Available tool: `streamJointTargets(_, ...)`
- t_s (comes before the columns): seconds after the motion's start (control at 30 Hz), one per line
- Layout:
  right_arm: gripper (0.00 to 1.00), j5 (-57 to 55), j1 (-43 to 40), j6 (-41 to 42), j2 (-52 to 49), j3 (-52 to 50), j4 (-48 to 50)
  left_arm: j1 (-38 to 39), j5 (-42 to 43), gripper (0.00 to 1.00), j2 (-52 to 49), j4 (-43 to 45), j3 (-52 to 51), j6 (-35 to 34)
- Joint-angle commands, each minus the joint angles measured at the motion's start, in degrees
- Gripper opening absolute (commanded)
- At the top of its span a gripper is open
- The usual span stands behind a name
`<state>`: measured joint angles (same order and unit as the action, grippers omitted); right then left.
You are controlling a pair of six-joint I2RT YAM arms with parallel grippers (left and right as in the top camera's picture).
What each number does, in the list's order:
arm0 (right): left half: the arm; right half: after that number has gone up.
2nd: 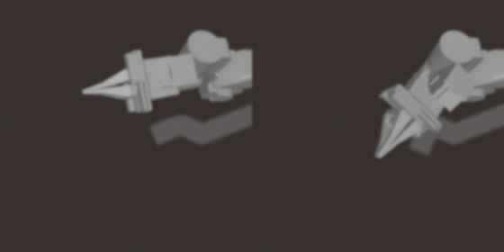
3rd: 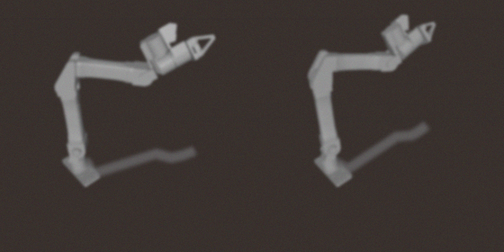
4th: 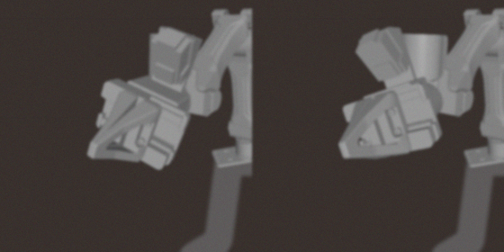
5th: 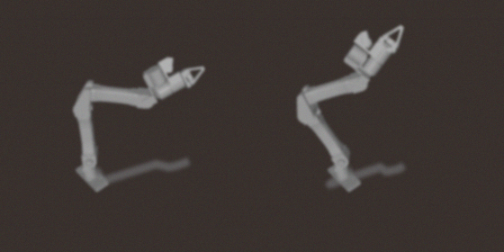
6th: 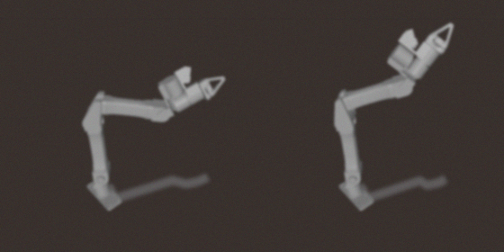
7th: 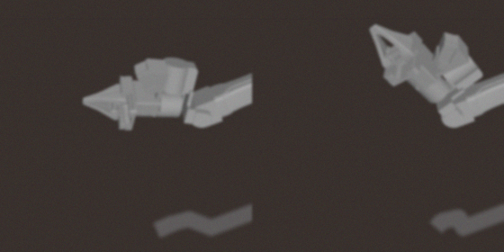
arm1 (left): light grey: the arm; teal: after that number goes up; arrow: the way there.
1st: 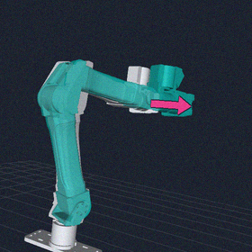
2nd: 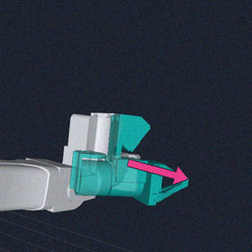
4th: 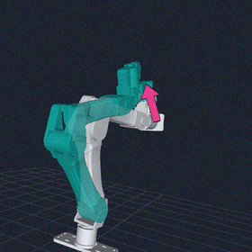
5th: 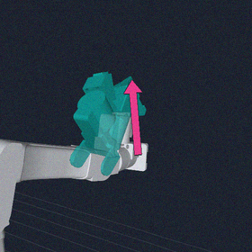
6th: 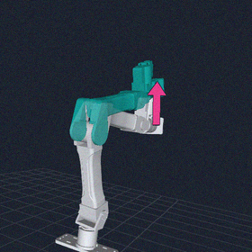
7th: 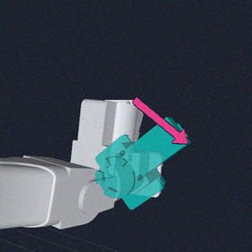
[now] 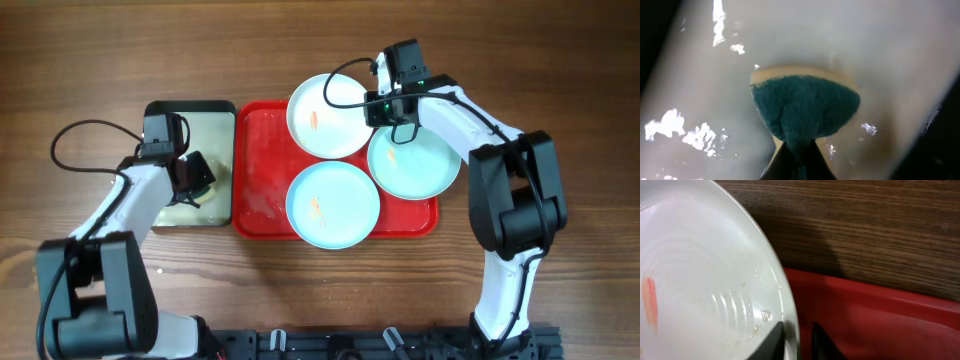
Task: Clean dirty plates on tray and stack at the side
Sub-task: 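Lower left gripper into the black tray and grasp the green sponge, then lift the sponge with the left gripper and bring it over the white plate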
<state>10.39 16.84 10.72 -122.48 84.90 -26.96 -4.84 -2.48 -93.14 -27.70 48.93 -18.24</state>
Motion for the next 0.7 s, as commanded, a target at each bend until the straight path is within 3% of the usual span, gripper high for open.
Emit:
streamJointTargets(0.0, 0.25, -0.55, 0.35, 0.26, -0.22, 0.31, -0.52, -0.04, -0.76, 0.04, 6.8, 0.37, 4.04, 11.08)
streamJointTargets(0.17, 0.24, -0.52, 0.35, 0.17, -0.22, 0.31, -1.46, -0.04, -0.74, 0.04, 14.21, 2.8, 5.05, 20.7)
streamJointTargets(0.3, 0.04, -0.48, 0.46, 0.44, -0.22, 0.31, -2.05, -0.02, -0.52, 0.04, 16.39, 4.68, 5.05, 21.62)
streamJointTargets(0.53, 0.04, 0.31, 2.19, 1.55, -0.2, 0.31, -2.67, 0.13, -0.09, 0.04, 16.28, 7.28, 5.05, 25.35)
streamJointTargets(0.67, 0.04, -0.59, 3.37, 7.21, -0.2, 0.31, -3.26, 1.27, 0.11, 0.04, 16.28, 8.2, 5.05, 25.57)
